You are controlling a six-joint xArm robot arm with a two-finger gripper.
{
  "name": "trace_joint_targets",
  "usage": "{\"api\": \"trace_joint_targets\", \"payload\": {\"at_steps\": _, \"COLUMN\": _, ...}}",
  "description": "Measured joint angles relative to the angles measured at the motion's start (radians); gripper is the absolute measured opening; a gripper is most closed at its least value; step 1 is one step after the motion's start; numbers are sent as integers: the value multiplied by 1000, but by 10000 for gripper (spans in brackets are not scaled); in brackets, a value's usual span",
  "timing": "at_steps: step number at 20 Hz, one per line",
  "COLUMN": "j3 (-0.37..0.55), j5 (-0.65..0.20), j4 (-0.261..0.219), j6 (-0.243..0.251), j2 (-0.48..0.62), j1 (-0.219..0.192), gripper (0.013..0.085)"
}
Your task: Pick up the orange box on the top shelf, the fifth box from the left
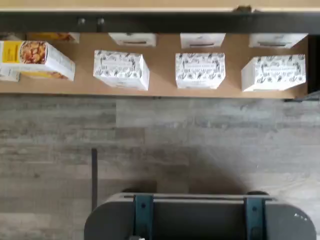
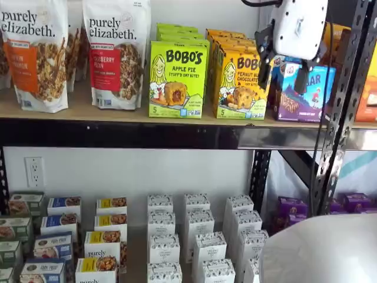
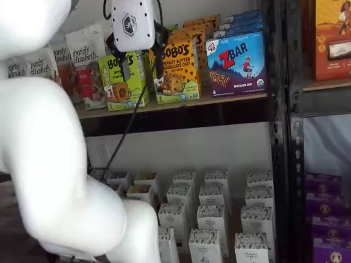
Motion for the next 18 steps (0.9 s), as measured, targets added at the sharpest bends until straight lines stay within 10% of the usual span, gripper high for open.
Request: {"api": "trace_joint_targets", "payload": {"at_steps": 18, "j3": -252, "j5": -55, "j4": -59, "j6": 62, "j2": 258, "j1": 82, "gripper": 850}}
